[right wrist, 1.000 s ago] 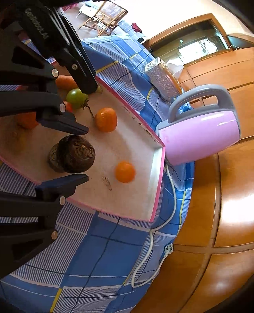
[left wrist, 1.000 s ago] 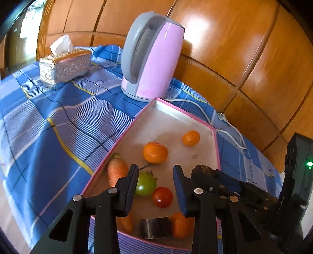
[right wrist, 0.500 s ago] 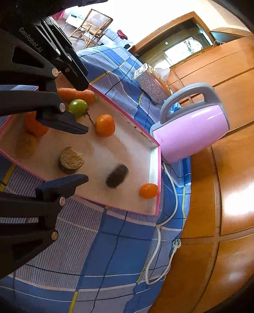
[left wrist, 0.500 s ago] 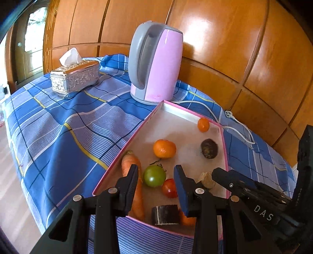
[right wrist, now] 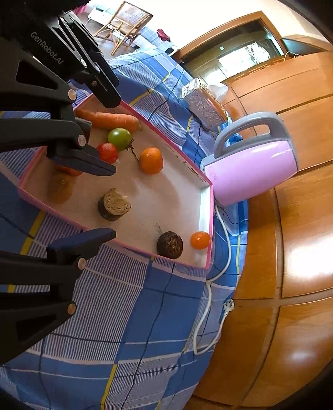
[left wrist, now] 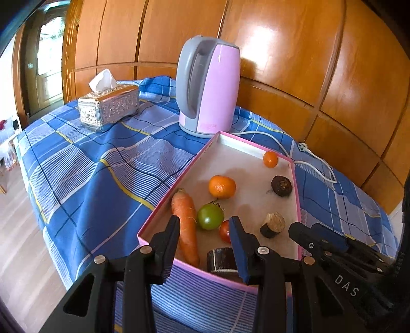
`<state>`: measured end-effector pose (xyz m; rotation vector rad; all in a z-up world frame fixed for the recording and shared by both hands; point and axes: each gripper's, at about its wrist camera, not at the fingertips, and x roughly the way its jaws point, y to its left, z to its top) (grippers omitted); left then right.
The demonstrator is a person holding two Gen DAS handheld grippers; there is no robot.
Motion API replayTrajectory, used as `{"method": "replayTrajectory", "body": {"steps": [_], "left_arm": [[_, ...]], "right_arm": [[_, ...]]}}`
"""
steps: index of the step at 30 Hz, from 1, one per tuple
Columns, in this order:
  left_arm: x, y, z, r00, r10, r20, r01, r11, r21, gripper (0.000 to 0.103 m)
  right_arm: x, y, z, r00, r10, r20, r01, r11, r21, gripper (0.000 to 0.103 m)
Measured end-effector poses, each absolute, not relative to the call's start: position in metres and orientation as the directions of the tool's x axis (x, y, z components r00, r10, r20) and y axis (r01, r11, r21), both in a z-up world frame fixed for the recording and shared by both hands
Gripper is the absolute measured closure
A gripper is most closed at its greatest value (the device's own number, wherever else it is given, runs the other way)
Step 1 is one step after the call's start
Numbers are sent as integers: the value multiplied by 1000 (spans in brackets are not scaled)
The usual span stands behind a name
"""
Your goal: Organize fruits
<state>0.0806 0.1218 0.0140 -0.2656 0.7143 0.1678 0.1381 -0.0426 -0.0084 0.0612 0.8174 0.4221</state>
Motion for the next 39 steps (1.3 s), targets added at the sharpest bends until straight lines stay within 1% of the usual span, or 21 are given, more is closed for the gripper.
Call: {"method": "replayTrajectory", "body": {"steps": [11, 13, 17, 18, 19, 20, 22, 26, 28, 39], "left_arm": [[57, 116, 28, 772, 105, -627, -242, 960, -138, 60], [52, 115, 29, 774, 115, -623, -246, 961, -128, 52], [38, 114, 33, 787, 129, -603, -249, 961, -119, 44], [34, 113, 34, 790, 133, -599, -250, 961, -116, 41], [31, 112, 35, 792, 136, -595, -249, 962, -112, 39], [27, 112, 35, 794, 138, -592, -249, 963, -108, 39], [21, 110, 36, 798, 145, -586, -251, 963, -103, 36], [7, 111, 37, 807, 158, -569, -262, 959, -104, 32], [2, 110, 37, 810, 164, -564, -265, 959, -102, 28], [-9, 101, 40, 824, 165, -542, -248, 965, -83, 22]], "right_arm": [[112, -46, -2, 642, 342, -686, -303, 935, 183, 60], [107, -48, 1, 658, 327, -679, -293, 941, 170, 60], [94, -53, 7, 690, 294, -662, -268, 953, 144, 59], [91, -54, 8, 699, 284, -656, -262, 956, 134, 58], [87, -55, 9, 708, 273, -651, -256, 959, 123, 55], [84, -55, 9, 714, 266, -648, -252, 961, 117, 52], [78, -57, 9, 719, 259, -645, -249, 962, 109, 50], [66, -59, 5, 720, 242, -650, -238, 966, 96, 49], [62, -61, 3, 716, 238, -656, -232, 968, 98, 49], [49, -66, 5, 729, 218, -649, -218, 973, 81, 49]]}}
